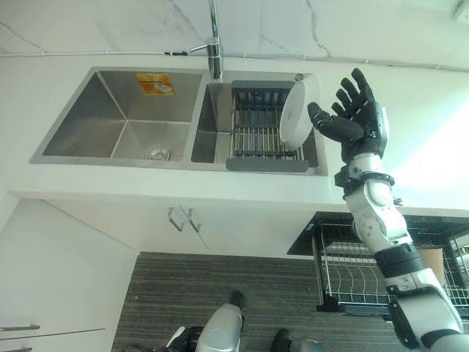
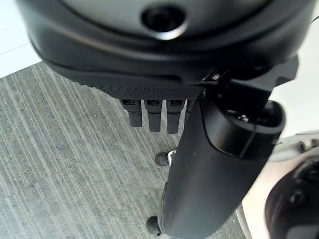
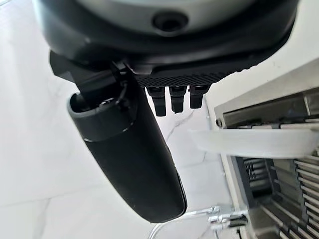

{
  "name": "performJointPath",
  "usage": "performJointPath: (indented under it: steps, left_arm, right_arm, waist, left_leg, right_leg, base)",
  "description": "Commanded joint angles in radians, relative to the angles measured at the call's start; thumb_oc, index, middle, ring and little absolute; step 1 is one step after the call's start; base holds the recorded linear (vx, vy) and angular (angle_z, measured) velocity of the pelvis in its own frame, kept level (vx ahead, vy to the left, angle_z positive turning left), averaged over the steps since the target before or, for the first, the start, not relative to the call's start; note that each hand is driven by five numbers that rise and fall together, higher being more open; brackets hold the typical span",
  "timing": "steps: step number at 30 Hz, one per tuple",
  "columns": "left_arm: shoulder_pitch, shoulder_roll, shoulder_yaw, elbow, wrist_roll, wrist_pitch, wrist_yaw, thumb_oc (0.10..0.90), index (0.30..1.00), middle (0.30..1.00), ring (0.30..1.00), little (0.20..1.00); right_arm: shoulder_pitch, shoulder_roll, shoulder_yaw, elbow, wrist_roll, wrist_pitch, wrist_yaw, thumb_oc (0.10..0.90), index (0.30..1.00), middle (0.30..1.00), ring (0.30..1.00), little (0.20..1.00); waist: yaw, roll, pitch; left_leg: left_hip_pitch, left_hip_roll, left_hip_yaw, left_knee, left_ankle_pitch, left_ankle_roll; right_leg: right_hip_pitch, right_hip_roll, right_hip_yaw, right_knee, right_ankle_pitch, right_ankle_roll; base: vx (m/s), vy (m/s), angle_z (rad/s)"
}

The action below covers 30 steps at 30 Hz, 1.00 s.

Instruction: Place the dishes in the dishwasher.

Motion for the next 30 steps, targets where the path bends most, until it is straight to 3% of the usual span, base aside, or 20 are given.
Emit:
performJointPath:
  steps: [1,30]
  left_arm:
    - [0.031,0.028,-0.049,-0.015,0.025,-0.028,-0.006,0.8,0.9,0.9,0.9,0.9]
    - [-0.009,0.076,-0.133,-0.065,0.104,-0.037,-0.007,0.8,0.9,0.9,0.9,0.9]
  right_arm:
    - [-0.117,-0.074,-0.062,-0.062,0.01,-0.085,0.003,0.8,0.9,0.9,0.9,0.9]
    - [-0.292,-0.096,-0.013,0.079,-0.004,-0.046,0.042,0.8,0.9,0.9,0.9,0.9]
  waist:
    - [0.006,0.006,-0.054]
    - [0.024,0.039,0.018]
  left_leg:
    - [0.022,0.028,0.037,0.009,-0.147,-0.005]
    - [-0.009,0.014,0.002,0.009,-0.127,0.002]
  right_leg:
    - [0.013,-0.033,-0.014,-0.022,-0.056,0.036]
    - [-0.017,-0.051,-0.017,-0.022,-0.032,0.038]
  base:
    - [0.0,0.016,0.07]
    - [0.0,0.006,0.01]
